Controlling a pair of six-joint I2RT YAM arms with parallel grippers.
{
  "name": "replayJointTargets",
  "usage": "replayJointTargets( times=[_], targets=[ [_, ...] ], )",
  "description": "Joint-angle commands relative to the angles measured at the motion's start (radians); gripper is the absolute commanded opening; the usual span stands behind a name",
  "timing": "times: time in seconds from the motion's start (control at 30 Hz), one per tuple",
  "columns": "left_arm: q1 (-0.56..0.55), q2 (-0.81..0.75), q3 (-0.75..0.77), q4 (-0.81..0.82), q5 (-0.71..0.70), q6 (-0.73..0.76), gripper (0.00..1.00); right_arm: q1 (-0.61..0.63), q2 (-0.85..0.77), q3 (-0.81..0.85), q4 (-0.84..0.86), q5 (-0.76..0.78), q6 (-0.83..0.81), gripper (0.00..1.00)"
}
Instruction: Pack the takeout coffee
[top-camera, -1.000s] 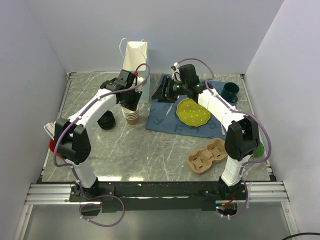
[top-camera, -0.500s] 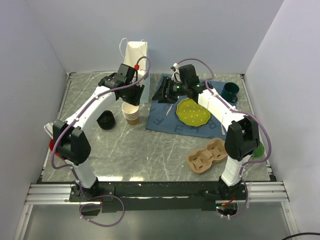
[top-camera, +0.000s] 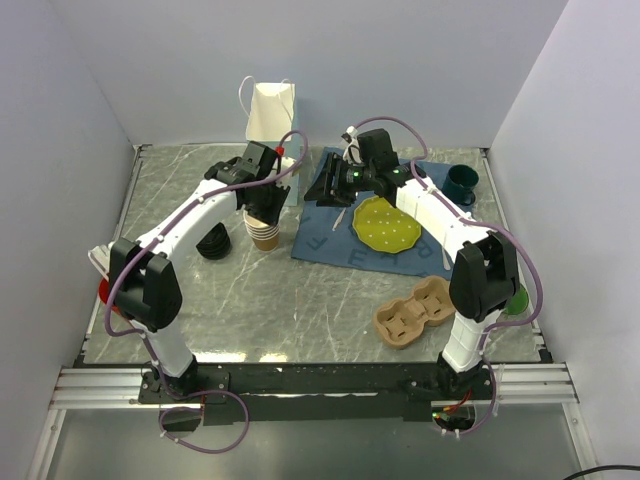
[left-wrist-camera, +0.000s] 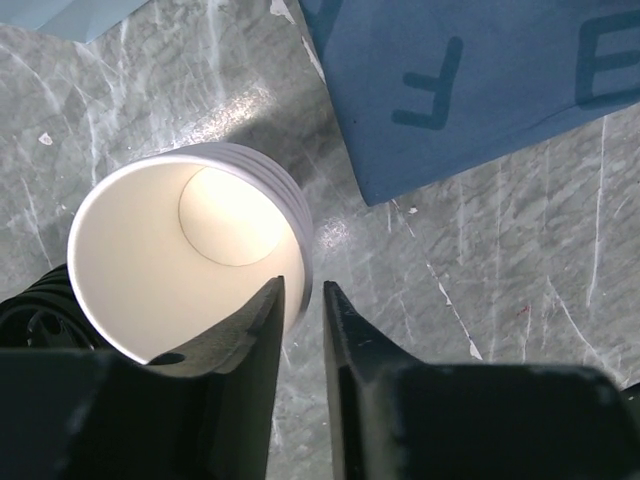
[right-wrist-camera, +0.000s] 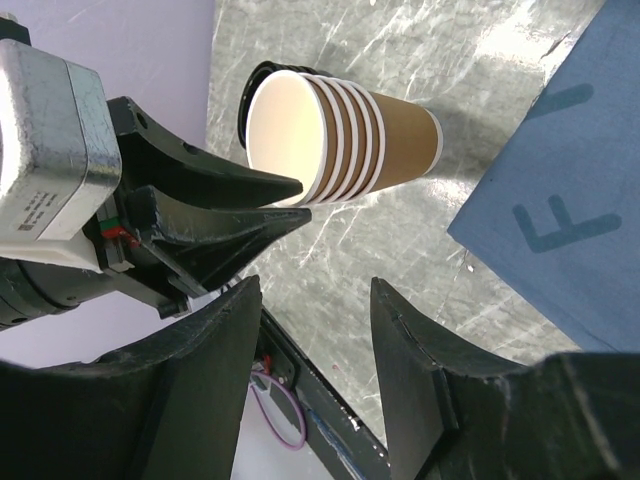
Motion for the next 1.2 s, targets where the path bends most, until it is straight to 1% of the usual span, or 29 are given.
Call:
replayJointTargets(
  times=[0.0, 0.17, 0.33, 0.43, 0.47, 0.6, 0.7, 0.73, 0.8, 0.83, 0.87, 0.93, 0.97, 1.1, 1.17],
  targets=[
    [-0.003, -0.028, -0.009, 0.032, -0.014, 0.016, 0.25, -0.004, -0.017, 0.034, 0.006, -0.007, -0.012, 0.55],
    [-0.003, -0.023, -0.009, 0.035, -0.01, 0.016, 0.16, -0.004, -0.015, 0.035, 0.0, -0.009, -0.018, 0.55],
    [-0.003, -0.022, -0.015, 0.036, -0.02, 0.016, 0.13, -0.005, -0.004, 0.042, 0.005, -0.013, -0.012, 0.55],
    [-0.003, -0.028, -0.015, 0.038, -0.027, 0.014, 0.01, -0.004, 0.002, 0.037, 0.023, -0.016, 0.007, 0.55],
    [-0.003, -0.029, -0.012, 0.038, -0.026, 0.01, 0.01, -0.005, 0.006, 0.034, 0.034, -0.019, 0.016, 0.54],
    [-0.003, -0.022, 0.022, 0.03, -0.023, -0.007, 0.01, -0.004, 0.046, 0.011, 0.132, -0.065, 0.088, 0.47],
    [-0.003, -0.028, 0.014, 0.046, -0.032, -0.009, 0.01, -0.002, 0.075, 0.0, 0.177, -0.088, 0.158, 0.41],
    [-0.003, -0.028, 0.008, 0.05, -0.043, -0.009, 0.01, 0.001, 0.084, 0.003, 0.195, -0.099, 0.169, 0.4],
    [-0.003, -0.029, 0.006, 0.056, -0.056, -0.009, 0.01, 0.007, 0.12, 0.034, 0.191, -0.105, 0.178, 0.36],
    [-0.003, -0.029, 0.009, 0.056, -0.063, -0.007, 0.01, 0.01, 0.132, 0.048, 0.177, -0.105, 0.179, 0.33],
    [-0.003, -0.028, 0.017, 0.056, -0.064, -0.041, 0.01, 0.011, 0.153, 0.058, 0.171, -0.11, 0.18, 0.29],
    [-0.002, -0.029, 0.026, 0.059, -0.078, -0.043, 0.01, 0.017, 0.173, 0.084, 0.169, -0.118, 0.2, 0.23],
    [-0.002, -0.031, 0.037, 0.058, -0.081, -0.04, 0.01, 0.019, 0.189, 0.086, 0.181, -0.137, 0.212, 0.15],
    [0.0, -0.031, 0.058, 0.058, -0.081, -0.035, 0.01, 0.025, 0.221, 0.077, 0.267, -0.173, 0.301, 0.1],
    [0.003, -0.028, 0.058, 0.059, -0.081, -0.037, 0.01, 0.034, 0.239, 0.088, 0.282, -0.176, 0.312, 0.06]
  ],
)
